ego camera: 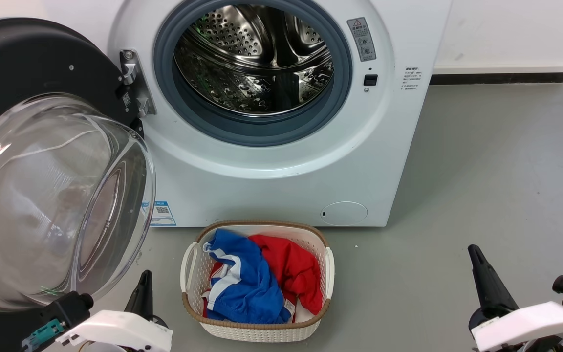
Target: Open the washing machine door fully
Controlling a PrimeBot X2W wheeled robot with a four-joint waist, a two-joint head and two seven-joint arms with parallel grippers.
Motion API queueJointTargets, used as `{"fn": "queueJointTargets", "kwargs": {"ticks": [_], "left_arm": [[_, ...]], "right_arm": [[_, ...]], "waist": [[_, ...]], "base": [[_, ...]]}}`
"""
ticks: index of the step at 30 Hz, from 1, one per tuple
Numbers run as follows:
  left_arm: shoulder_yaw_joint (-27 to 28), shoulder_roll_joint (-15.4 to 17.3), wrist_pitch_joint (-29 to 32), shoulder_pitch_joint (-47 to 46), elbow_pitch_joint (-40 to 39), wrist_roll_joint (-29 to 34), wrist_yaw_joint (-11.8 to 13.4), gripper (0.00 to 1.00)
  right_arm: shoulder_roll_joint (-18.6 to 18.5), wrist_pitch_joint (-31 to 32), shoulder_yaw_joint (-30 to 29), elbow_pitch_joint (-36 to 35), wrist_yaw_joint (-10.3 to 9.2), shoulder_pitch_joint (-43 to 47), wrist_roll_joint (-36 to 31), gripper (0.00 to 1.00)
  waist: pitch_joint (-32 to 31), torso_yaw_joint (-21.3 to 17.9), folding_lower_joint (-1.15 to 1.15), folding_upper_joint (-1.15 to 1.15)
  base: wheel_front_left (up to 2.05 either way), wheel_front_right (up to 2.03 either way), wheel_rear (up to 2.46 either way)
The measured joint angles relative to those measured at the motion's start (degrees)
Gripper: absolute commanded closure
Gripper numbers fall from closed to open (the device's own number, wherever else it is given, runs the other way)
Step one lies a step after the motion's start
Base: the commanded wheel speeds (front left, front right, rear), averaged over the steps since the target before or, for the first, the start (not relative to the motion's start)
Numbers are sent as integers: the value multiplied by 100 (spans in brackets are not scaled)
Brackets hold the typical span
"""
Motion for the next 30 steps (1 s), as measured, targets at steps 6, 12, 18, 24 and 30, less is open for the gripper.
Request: {"fn": "queueJointTargets", "kwargs": {"ticks": [6,12,18,24,30], "left_arm": [[154,-86,107,-51,16,-367,-131,100],[300,-181,209,-95,34,-713,-260,100],[444,-259,322,-129,55,-1036,-380,100],[580,-349,426,-183,73,-1340,-487,100],[749,-448,554,-229,94,-1722,-642,100]], "right_arm": [[-12,25,-21,96,0,-70,513,100],[-19,43,-43,193,0,-165,979,100],[-24,78,-66,279,0,-222,1406,100],[-30,94,-91,363,-1,-303,1823,100],[-34,143,-125,465,-1,-386,2342,100]], "waist": [[11,-2,0,0],[21,-4,0,0],[32,-5,0,0],[43,-7,0,0],[57,-9,0,0]], "base": [[0,0,0],[0,0,0],[0,0,0],[0,0,0],[0,0,0]]}}
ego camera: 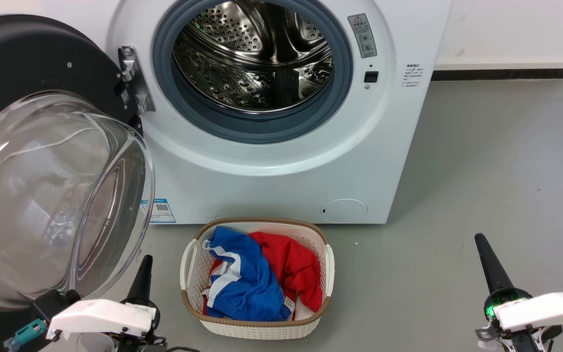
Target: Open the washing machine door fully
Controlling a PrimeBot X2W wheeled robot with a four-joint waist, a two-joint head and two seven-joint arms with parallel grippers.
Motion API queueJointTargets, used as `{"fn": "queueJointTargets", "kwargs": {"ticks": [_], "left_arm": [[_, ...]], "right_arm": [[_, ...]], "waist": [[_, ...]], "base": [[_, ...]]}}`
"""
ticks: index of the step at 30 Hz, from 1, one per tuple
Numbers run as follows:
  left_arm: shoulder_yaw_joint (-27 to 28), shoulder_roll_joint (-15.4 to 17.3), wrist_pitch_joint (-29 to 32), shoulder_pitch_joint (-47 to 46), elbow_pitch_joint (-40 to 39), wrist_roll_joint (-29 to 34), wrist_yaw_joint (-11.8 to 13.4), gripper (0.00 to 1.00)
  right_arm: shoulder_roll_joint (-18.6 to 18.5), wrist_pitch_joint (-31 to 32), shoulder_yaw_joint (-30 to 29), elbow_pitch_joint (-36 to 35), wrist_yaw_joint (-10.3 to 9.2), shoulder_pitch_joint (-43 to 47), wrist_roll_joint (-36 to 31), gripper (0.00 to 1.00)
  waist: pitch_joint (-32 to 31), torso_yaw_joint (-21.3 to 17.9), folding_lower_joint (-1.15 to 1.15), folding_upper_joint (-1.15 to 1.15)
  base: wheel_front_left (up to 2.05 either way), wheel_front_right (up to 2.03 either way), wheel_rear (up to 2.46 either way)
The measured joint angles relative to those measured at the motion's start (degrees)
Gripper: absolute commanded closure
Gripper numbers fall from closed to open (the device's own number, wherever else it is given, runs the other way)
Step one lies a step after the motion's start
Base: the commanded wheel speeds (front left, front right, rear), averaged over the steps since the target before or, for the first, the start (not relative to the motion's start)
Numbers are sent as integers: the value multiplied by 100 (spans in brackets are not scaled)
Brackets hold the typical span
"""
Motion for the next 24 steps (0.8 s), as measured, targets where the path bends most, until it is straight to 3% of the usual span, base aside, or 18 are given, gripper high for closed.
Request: {"fn": "queueJointTargets", "kwargs": {"ticks": [24], "left_arm": [[491,-304,357,-150,75,-1103,-417,100]], "right_arm": [[-1,103,-124,310,0,-240,1463,100]], "waist": [[47,-7,0,0]], "base": [[0,0,0]]}}
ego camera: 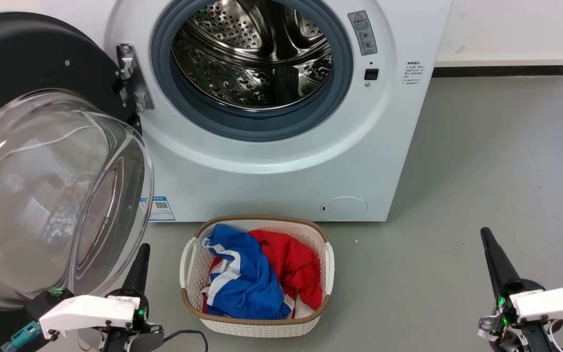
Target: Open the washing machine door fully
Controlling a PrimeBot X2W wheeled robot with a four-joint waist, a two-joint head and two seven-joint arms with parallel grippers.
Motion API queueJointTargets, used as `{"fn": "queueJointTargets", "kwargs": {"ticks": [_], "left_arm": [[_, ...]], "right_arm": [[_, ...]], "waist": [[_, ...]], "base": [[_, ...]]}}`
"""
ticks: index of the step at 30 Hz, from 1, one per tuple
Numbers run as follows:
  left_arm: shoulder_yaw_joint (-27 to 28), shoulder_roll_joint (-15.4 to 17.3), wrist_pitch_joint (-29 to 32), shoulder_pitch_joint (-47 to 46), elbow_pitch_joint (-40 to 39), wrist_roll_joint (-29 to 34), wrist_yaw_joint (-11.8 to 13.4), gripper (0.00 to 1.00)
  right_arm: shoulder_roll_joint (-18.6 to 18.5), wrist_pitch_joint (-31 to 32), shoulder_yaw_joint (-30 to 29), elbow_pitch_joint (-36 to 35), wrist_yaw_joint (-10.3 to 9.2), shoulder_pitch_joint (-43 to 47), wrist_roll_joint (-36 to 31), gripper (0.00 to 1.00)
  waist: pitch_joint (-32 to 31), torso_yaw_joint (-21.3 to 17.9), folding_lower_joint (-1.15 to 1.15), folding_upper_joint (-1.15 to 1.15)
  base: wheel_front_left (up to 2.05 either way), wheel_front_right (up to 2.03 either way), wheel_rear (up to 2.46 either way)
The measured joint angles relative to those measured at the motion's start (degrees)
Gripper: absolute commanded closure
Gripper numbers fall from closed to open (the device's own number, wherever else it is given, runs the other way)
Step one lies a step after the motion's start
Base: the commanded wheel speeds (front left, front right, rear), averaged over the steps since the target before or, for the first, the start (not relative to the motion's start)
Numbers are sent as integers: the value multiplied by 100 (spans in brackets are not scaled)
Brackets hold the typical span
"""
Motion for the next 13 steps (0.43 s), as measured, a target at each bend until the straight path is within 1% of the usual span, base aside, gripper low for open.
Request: {"fn": "queueJointTargets", "kwargs": {"ticks": [13], "left_arm": [[204,-137,154,-75,27,-449,-159,100]], "right_arm": [[3,52,-57,119,0,-114,589,100]], "waist": [[23,-4,0,0]], "base": [[0,0,0]]}}
